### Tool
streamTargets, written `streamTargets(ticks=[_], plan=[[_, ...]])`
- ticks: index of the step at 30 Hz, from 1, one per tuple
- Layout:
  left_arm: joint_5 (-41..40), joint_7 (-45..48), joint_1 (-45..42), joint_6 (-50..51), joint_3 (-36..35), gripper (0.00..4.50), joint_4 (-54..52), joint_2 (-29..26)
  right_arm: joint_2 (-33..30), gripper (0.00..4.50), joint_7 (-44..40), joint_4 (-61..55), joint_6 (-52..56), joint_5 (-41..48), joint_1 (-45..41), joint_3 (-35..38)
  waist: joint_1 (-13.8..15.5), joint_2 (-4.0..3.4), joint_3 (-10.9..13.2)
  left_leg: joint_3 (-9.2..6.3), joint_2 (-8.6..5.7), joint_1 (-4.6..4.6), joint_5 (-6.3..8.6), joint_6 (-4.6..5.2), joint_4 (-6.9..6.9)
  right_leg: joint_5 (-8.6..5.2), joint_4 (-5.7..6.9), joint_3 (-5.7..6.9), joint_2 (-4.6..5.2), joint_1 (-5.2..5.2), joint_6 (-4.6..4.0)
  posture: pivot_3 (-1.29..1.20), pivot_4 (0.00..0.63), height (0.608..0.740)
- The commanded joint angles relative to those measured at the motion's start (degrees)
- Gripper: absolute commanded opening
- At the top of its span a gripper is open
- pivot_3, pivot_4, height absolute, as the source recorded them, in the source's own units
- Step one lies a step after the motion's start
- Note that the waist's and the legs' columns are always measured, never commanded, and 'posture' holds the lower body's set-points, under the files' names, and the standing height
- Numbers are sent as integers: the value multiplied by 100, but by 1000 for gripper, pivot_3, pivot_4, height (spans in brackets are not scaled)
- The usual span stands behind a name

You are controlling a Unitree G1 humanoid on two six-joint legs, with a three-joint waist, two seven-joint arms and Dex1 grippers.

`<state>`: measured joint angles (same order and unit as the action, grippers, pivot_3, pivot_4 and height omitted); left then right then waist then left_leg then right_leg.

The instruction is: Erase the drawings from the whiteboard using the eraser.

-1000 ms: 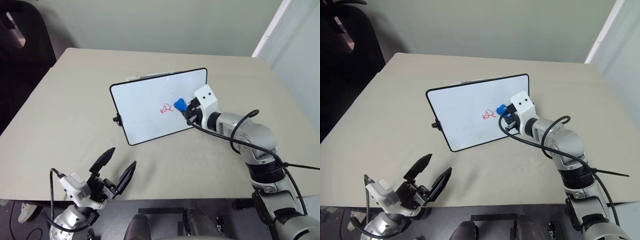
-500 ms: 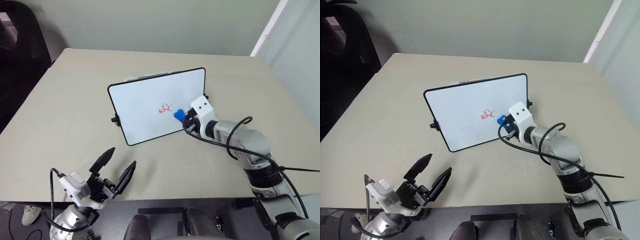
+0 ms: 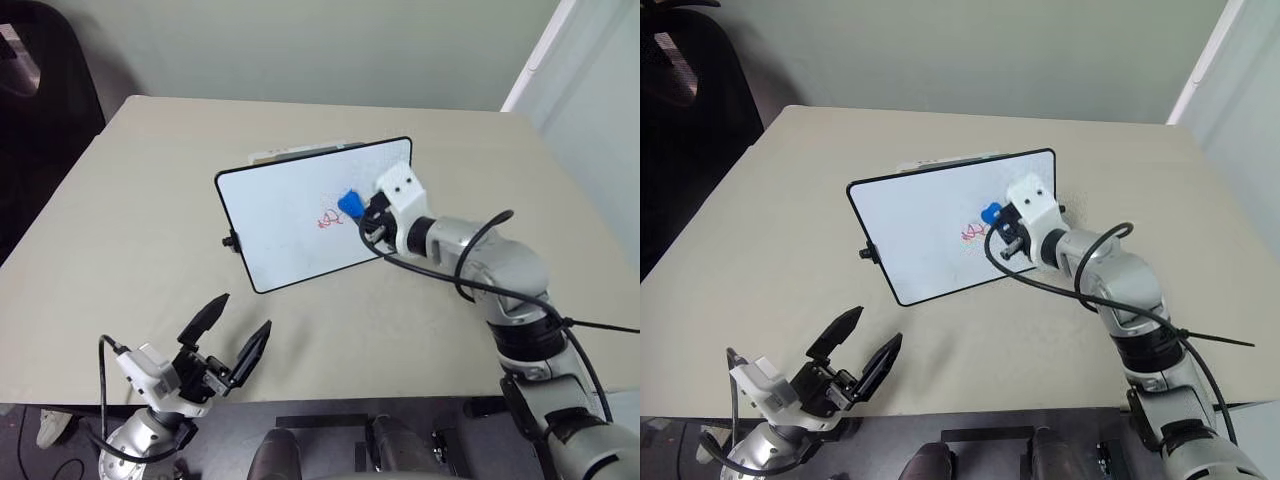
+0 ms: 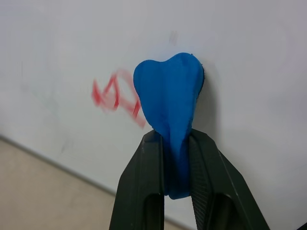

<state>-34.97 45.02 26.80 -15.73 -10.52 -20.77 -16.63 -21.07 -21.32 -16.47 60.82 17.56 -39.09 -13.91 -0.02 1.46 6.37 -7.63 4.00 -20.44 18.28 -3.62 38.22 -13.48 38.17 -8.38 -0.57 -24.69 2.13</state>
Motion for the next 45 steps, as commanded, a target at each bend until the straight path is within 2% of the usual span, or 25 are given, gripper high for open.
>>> streamTargets(ticks=[1, 7, 15, 19, 22, 29, 34, 45], plan=[[-128, 43, 51, -41, -72, 4500, -181, 13, 33, 410, 30, -133, 13, -109, 103, -89, -2, 0, 0, 0, 0, 0, -1, -1, 1, 0, 0, 0, 0, 0, 0, 0, 150, 740], [-161, 37, 83, -37, -73, 4500, -199, -3, 77, 410, 69, 21, 80, -290, 146, -210, -2, 0, 0, 0, 0, 3, -2, -3, 2, 1, 1, 0, 0, 1, 1, 0, 150, 740], [-169, 58, 69, -32, -65, 4500, -154, -18, 338, 410, 122, 30, 164, -264, -819, 123, -39, -3, 2, -1, 0, 1, -4, -5, 0, 4, 15, -2, -2, -14, -1, 0, 150, 740], [-176, 64, 80, -35, -72, 4500, -155, -18, 381, 410, 133, -16, 228, -270, -1011, 192, -26, -3, 2, -1, 0, -1, -5, -3, -1, 3, 23, -1, -3, -21, -2, 0, 150, 740], [-173, 67, 75, -38, -72, 4500, -140, -17, 388, 410, 113, -14, 245, -255, -962, 183, -15, -3, 2, -1, 0, -4, -6, -5, -1, -2, 22, -1, -1, -21, -10, 0, 150, 740], [-163, 79, 61, -37, -57, 4500, -125, -16, 323, 410, -12, 224, 356, -253, -169, -212, -5, 0, 0, -1, 0, 0, -11, -14, -2, -2, 22, -1, -1, -13, -10, 0, 150, 740], [-147, 99, 52, -39, -40, 4500, -114, 2, 340, 410, -4, 307, 306, -320, -109, -304, -22, -1, 1, 0, 0, 2, -19, -27, 2, 8, 27, -2, -2, -11, -15, 0, 150, 740], [-102, 81, 43, -32, 10, 4500, -142, 44, 453, 410, -54, 391, 269, -328, -1085, -108, -41, -4, 3, 0, 0, -4, -20, -26, -7, 10, 32, -2, -4, -30, -20, 0, 150, 740]])
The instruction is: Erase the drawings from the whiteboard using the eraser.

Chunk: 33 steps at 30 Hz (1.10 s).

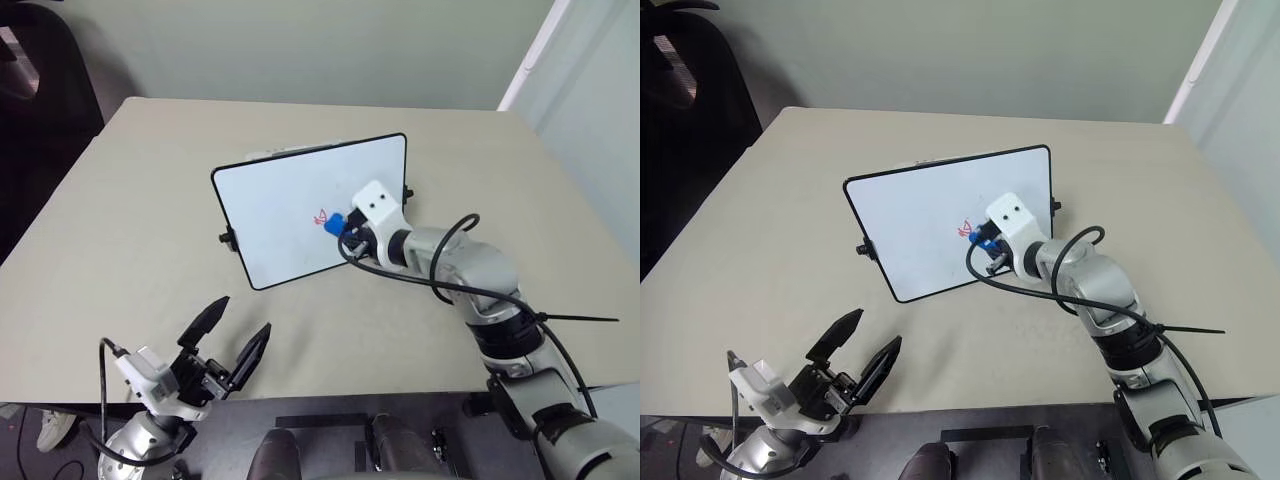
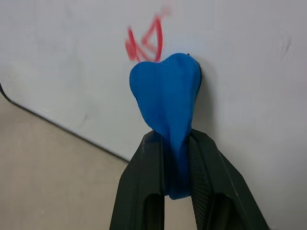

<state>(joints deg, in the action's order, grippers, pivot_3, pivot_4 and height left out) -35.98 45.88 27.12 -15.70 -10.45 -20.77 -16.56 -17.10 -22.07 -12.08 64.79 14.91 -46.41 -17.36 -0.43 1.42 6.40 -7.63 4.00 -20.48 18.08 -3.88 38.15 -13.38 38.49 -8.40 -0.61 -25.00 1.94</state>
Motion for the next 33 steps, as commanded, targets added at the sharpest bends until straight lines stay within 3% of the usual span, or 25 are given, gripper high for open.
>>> streamTargets(ticks=[1, 16, 33], plan=[[2, -12, 14, -32, 6, 4500, -147, 42, 60, 410, 31, -41, -131, -64, -404, 259, 1, 0, 0, 0, 0, -1, 0, 0, -2, 0, 0, 0, 0, -2, 0, 0, 150, 740], [-34, -4, -27, -3, -64, 4500, -78, 23, 156, 410, -29, -310, -452, -84, -493, 151, 1, -2, 1, 0, 0, -2, -1, -1, -2, -1, 3, 0, 0, -5, -1, 0, 150, 740], [-33, 17, -41, -10, -136, 4500, -7, 13, 52, 410, -275, 413, -964, -451, 315, -521, 6, 0, 0, -1, 0, 9, -2, -3, 4, -2, 6, -2, 2, 10, -6, 0, 150, 740]])
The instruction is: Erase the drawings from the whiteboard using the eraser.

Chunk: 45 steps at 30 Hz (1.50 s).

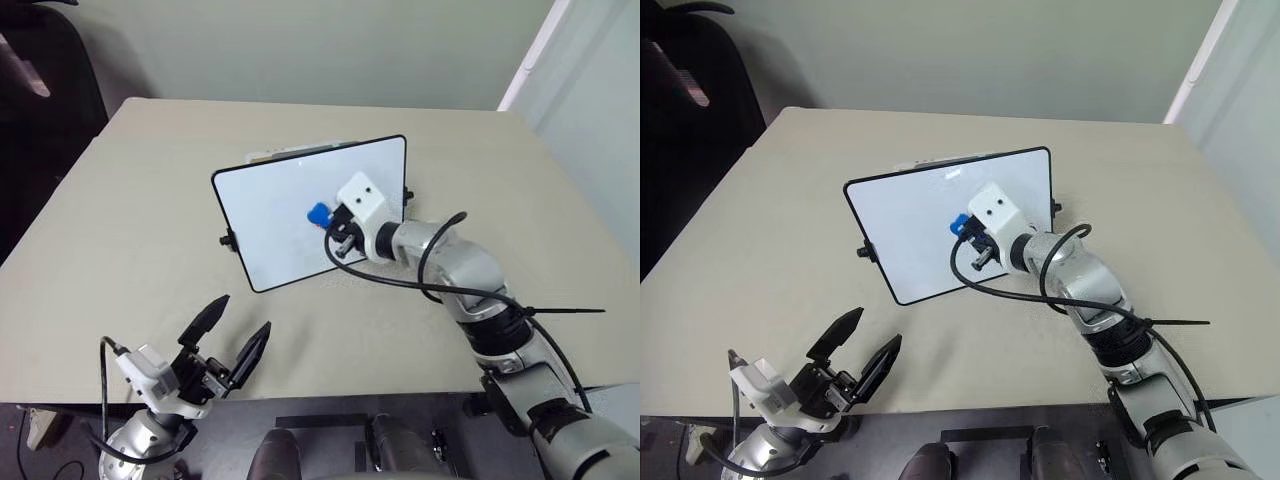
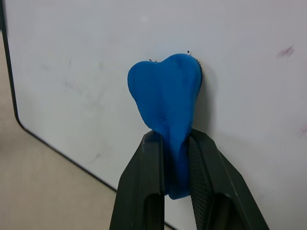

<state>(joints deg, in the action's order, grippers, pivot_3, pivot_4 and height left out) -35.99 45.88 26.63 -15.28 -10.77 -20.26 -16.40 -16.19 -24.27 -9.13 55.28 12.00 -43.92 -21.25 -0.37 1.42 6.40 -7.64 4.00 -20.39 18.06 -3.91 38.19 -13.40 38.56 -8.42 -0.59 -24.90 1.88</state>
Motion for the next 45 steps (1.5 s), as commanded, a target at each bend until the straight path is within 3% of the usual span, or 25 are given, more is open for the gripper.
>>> streamTargets(ticks=[1, 16, 25, 34, 45], plan=[[-31, 20, 7, -54, -106, 4500, -52, -4, -35, 410, -66, 130, -6, -168, 77, -141, 0, 0, 0, 0, 0, 2, 0, 0, 1, 0, 3, 0, 0, 1, 0, 0, 150, 740], [-22, 6, -21, -46, -110, 4500, -19, 11, -337, 410, -361, 231, 153, -400, 108, -418, 8, 0, 0, 1, 0, 0, -3, -6, 1, 0, 10, 0, 0, 1, -2, 0, 150, 740], [-22, 36, -7, -44, -79, 4500, -41, 17, 44, 410, 29, 305, 74, -405, -497, 370, -4, -4, 3, 1, 0, -4, -4, -7, 1, 2, 15, -2, -1, -11, -4, 0, 150, 740], [27, 45, 28, -57, -14, 4500, -58, 42, 115, 410, 106, 69, 150, -399, -685, 557, -2, -7, 5, 2, 0, -8, -14, -18, -2, 14, 29, -2, -4, -20, -25, 0, 150, 740], [70, 35, 23, -70, 37, 4500, -88, 67, -135, 410, 47, -627, 641, -200, 152, 713, 30, -5, 4, 3, 0, -19, -27, -43, -6, 0, 22, -1, -4, -22, -42, 0, 150, 740]])
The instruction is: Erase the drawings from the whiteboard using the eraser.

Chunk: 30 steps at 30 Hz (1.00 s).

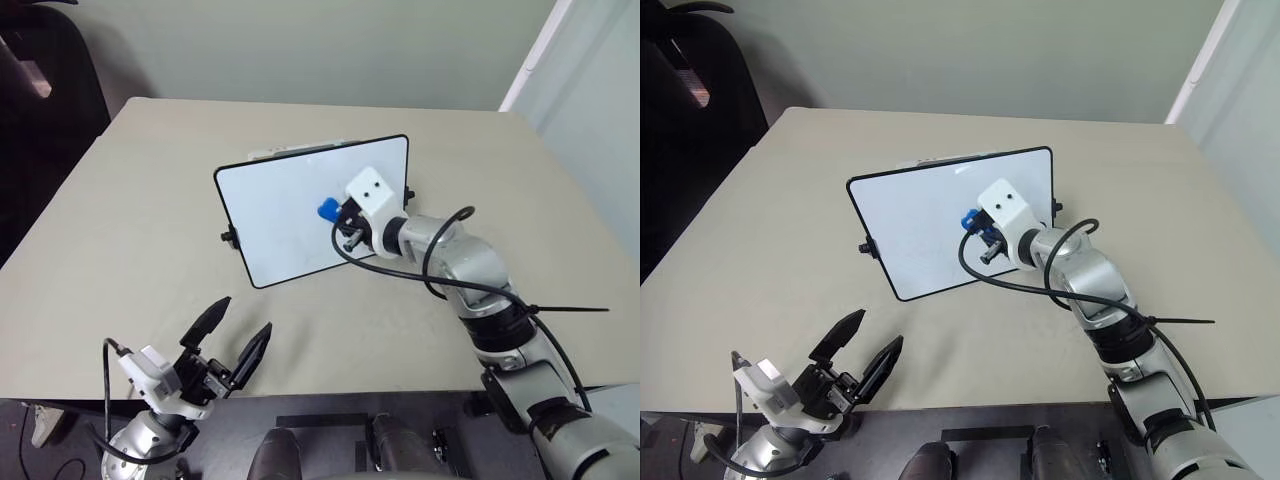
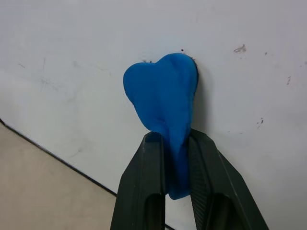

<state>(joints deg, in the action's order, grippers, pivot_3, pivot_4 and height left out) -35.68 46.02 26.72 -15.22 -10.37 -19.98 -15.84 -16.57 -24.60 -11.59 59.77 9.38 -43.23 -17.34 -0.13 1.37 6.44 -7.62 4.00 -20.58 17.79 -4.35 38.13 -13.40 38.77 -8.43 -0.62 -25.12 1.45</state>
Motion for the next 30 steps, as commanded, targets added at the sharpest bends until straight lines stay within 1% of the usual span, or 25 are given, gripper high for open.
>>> streamTargets(ticks=[1, 7, 12, 16, 21, 23, 24, 25, 27, 30], plan=[[43, 19, 10, -75, 1, 4500, -118, 13, -135, 410, 80, -519, 304, 99, 173, 433, 14, 0, 0, 0, 0, -6, -1, -3, 1, 0, -5, 0, 1, -1, 0, 0, 150, 740], [63, 6, 12, -69, 36, 4500, -159, 30, -486, 410, 45, -1813, 1284, 496, 1067, 1436, 86, 3, -2, 1, 0, -38, 0, -17, 8, -2, -34, 2, 2, -1, 2, 0, 150, 740], [96, -4, 7, -65, 51, 4500, -165, 52, -485, 410, 32, -2807, 2461, 805, 2120, 2552, 110, 7, -4, 2, 0, -41, 4, -16, 8, -2, -61, 4, 1, 12, 15, 0, 150, 740], [165, 4, 28, -56, 146, 4500, -225, 68, -519, 410, 208, -3003, 2730, 721, 2886, 2879, 109, 8, -5, 5, 0, -39, 11, -5, 11, -4, -73, 4, 2, 24, 19, 0, 150, 740], [226, -16, 86, -88, 268, 4500, -310, 92, -435, 410, 481, -2736, 2541, 597, 3280, 3004, 67, 7, -4, 5, 0, -36, 18, 14, 14, 7, -70, 3, 0, 34, 41, 0, 150, 740], [251, -19, 130, -97, 336, 4500, -381, 106, -425, 1047, 604, -2700, 2387, 515, 3309, 3110, 67, 7, -4, 5, 0, -33, 19, 33, 12, 6, -66, 4, -2, 43, 44, 0, 150, 740], [253, -16, 147, -99, 353, 4500, -402, 110, -427, 1228, 662, -2709, 2336, 480, 3323, 3158, 69, 7, -5, 5, 0, -10, 21, 60, 12, 5, -66, 5, -3, 42, 44, 0, 150, 740], [252, -16, 161, -98, 366, 4500, -421, 112, -435, 1539, 704, -2726, 2281, 466, 3351, 3224, 80, 7, -4, 6, 0, -10, 21, 61, 12, 5, -67, 4, -2, 43, 43, 0, 150, 740], [257, -30, 177, -93, 392, 4500, -448, 116, -450, 2252, 715, -2781, 2190, 507, 3412, 3341, 90, 6, -4, 5, 0, -14, 22, 61, 13, 4, -68, 3, -1, 42, 41, 0, 150, 740], [240, -42, 205, -92, 403, 4500, -476, 112, -338, 3242, 661, -3055, 1711, 618, 3477, 3624, 93, 5, -4, 5, 0, -16, 27, 71, 11, 0, -68, 4, -2, 40, 49, 0, 150, 740]])
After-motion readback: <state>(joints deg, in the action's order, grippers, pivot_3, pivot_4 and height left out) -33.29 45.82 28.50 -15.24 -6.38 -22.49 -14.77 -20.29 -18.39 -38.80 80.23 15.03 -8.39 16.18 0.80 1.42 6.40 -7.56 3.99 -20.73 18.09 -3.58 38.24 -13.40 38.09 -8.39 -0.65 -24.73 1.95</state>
